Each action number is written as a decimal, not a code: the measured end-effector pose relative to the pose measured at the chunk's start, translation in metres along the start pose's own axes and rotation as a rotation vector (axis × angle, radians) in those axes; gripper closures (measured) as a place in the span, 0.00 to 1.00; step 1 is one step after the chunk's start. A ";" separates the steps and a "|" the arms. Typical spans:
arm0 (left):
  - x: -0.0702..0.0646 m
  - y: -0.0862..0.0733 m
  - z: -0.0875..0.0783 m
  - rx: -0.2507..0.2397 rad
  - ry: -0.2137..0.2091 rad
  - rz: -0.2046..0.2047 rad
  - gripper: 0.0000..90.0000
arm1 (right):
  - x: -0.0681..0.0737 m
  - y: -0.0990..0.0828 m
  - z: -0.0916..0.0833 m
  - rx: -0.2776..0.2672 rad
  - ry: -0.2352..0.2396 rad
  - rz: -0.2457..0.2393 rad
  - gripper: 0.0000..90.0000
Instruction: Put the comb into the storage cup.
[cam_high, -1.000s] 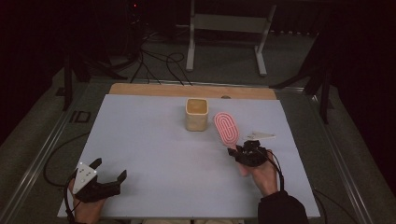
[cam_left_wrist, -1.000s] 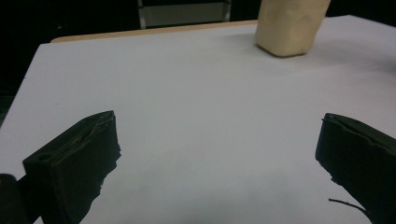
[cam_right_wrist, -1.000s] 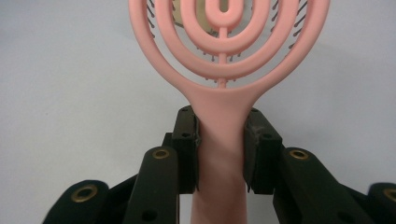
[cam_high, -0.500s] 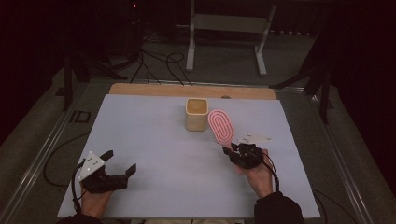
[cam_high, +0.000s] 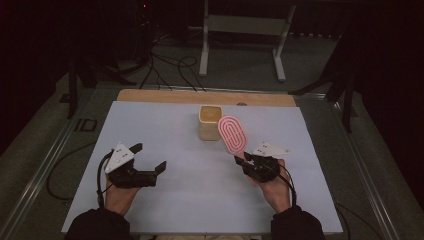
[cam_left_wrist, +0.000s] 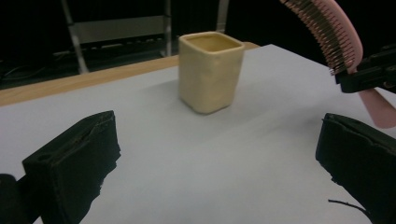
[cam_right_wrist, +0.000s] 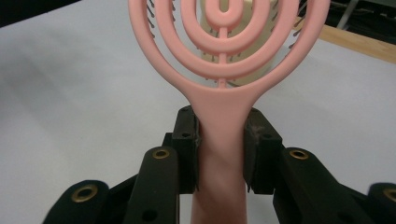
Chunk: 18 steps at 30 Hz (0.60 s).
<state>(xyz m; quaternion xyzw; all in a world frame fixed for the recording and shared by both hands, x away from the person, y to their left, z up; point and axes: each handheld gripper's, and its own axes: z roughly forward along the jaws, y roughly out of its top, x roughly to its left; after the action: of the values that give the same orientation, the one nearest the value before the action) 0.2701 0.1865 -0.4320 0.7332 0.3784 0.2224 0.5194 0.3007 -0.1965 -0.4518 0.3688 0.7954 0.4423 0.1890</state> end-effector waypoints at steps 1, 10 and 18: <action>-0.003 0.003 0.005 0.004 -0.010 0.005 0.00 | 0.001 0.000 0.000 -0.002 0.002 -0.002 0.77; -0.014 0.014 0.040 0.032 -0.089 0.000 0.00 | 0.004 0.001 0.001 -0.013 0.013 -0.007 0.78; -0.026 0.024 0.056 0.030 -0.133 0.007 0.00 | 0.005 0.001 0.001 -0.016 0.019 -0.007 0.77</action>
<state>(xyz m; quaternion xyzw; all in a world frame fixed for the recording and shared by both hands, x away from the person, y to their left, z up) 0.3024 0.1284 -0.4278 0.7555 0.3437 0.1692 0.5316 0.2991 -0.1918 -0.4514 0.3600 0.7950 0.4514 0.1858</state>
